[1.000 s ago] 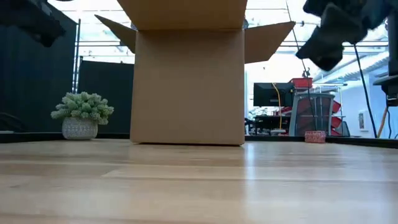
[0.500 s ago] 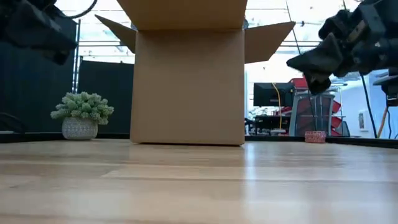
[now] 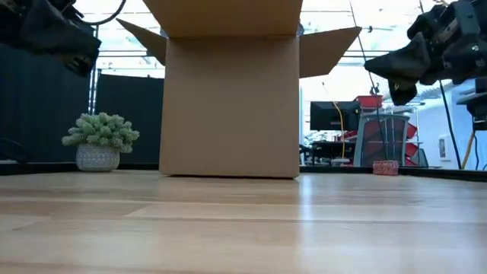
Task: Wrap mug
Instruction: Return to Home Position
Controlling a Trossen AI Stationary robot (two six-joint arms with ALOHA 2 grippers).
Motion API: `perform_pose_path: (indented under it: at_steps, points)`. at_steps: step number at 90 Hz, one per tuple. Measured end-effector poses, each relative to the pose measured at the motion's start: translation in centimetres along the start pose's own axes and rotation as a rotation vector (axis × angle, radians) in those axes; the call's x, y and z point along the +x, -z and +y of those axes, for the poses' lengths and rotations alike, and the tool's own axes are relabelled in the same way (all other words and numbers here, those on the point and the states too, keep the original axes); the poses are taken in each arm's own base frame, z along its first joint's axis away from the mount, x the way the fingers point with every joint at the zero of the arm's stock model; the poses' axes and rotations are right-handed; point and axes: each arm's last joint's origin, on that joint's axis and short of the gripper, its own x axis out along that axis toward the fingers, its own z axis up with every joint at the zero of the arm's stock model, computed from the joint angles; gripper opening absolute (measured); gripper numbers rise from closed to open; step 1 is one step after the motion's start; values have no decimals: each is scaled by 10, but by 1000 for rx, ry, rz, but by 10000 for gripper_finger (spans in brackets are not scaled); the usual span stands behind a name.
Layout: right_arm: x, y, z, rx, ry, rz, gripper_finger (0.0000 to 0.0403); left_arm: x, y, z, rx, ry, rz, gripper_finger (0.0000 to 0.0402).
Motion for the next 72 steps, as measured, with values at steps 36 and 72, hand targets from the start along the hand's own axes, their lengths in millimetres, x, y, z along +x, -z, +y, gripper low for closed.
perform_pose_path:
  at_steps: [36,72]
  points:
    - [-23,0,-9,-49,85,-17,9,1,-1,5,-17,-15,-3,4]
    - [-22,3,-9,-78,1,-24,9,16,38,10,-57,79,-23,4]
